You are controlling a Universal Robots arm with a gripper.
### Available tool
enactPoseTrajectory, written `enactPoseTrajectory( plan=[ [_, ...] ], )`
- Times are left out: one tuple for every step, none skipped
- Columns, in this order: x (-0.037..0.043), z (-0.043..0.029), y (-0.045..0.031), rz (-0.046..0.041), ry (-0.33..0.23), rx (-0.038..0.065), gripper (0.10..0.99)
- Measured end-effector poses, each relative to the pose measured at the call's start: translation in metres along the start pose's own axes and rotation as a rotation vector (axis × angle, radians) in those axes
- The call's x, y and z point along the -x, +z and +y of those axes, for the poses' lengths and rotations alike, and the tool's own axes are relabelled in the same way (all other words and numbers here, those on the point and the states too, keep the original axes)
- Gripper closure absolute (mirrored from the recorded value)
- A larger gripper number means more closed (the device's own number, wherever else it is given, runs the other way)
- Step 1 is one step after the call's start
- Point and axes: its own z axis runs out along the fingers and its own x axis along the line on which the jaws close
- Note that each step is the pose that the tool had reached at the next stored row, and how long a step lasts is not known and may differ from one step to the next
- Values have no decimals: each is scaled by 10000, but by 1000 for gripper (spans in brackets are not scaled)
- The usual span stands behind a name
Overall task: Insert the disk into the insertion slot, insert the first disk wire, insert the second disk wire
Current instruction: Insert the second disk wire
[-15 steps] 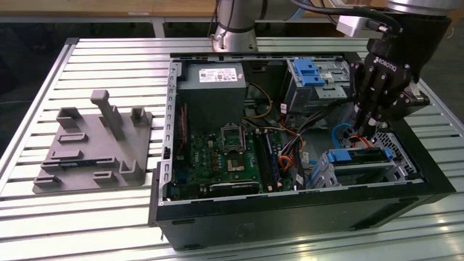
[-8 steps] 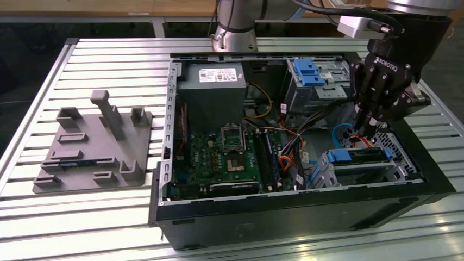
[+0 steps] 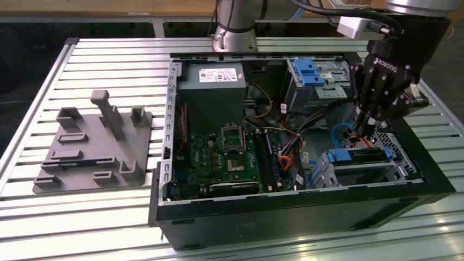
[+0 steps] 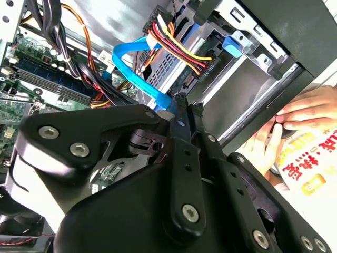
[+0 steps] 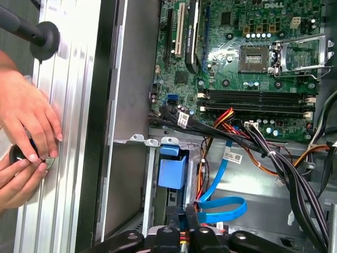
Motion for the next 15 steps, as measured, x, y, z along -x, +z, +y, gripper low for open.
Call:
enactPoseTrajectory(
  plan=[
    [1,0,2,3,-1,4,902],
    [1,0,4,6,-1,8,925],
    [1,0,4,11,-2,11,925],
    [2,0,5,10,-3,11,925],
    [2,0,5,11,-3,11,925],
    [2,0,5,10,-3,11,925],
    [1,0,5,11,-3,12,925],
    [2,0,5,10,-3,12,925],
    [2,0,5,10,-3,11,925],
    [4,-1,6,7,-3,11,925],
    [4,-1,6,7,-3,10,925],
    [4,-1,6,7,-3,9,925],
    [2,-1,5,-10,-1,4,925],
    [0,0,6,-65,1,-4,925],
    [-3,0,7,-142,4,-13,925]
  ],
)
